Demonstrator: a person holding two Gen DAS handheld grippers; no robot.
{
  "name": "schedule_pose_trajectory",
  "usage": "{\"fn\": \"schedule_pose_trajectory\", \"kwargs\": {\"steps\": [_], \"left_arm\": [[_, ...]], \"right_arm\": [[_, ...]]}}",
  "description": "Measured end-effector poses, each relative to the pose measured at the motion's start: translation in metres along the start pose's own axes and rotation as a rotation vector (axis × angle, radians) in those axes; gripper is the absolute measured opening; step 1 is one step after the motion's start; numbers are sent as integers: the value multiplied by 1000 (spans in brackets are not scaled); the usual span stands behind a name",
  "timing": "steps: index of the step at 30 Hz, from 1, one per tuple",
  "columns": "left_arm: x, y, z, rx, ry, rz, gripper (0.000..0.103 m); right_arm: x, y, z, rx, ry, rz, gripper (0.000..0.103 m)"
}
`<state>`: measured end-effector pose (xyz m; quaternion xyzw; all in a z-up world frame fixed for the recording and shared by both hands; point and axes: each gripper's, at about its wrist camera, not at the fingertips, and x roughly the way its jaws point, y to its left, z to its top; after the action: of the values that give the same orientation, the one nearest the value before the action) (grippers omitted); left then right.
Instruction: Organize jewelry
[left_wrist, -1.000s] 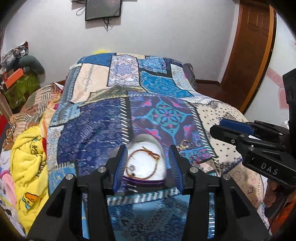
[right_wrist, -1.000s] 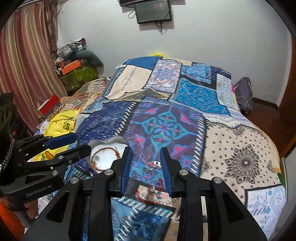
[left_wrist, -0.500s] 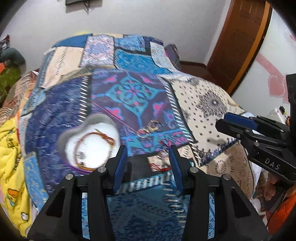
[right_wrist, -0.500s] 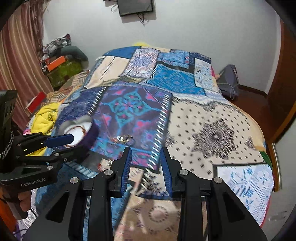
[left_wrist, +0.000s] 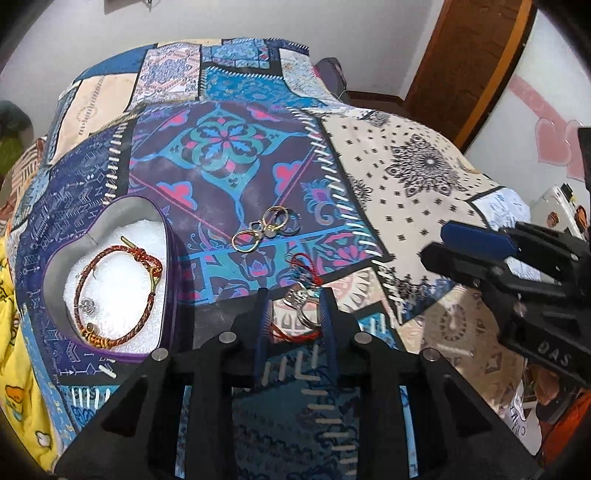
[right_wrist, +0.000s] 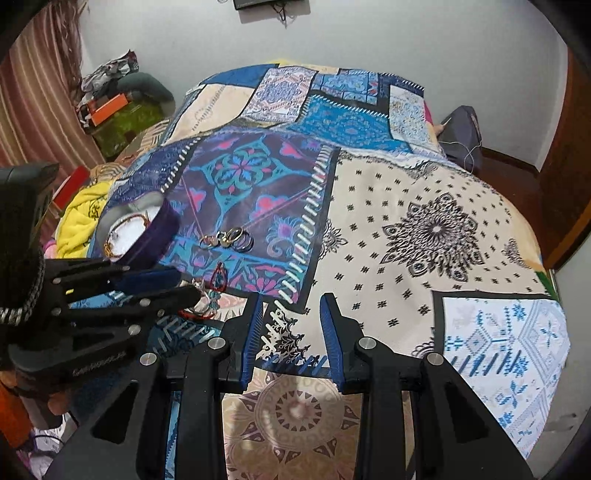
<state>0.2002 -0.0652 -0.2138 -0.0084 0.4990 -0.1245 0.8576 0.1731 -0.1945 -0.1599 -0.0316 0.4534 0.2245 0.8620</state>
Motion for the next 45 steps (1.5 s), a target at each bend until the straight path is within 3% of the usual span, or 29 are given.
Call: {"fn": "schedule_pose_trajectory", "kwargs": {"steps": [5, 10, 27, 28, 30, 45], "left_arm": [[11, 1, 0, 12, 3, 3, 24], [16, 2, 3, 12, -17, -4, 14], [-20, 17, 1, -3, -101, -9, 14], [-21, 17, 0, -3, -104, -9, 14], [-21, 17, -1, -6, -103, -12, 14], [-11, 6, -9, 31, -46, 3, 14]], "right_arm": [[9, 0, 0, 9, 18, 28, 29], [14, 5, 3, 14, 23, 54, 29], [54, 38, 2, -59, 89, 91, 28], [54, 38, 3, -60, 86, 92, 27], [54, 38, 3, -62, 87, 90, 8], [38, 27, -4, -32, 45, 56, 7]]}}
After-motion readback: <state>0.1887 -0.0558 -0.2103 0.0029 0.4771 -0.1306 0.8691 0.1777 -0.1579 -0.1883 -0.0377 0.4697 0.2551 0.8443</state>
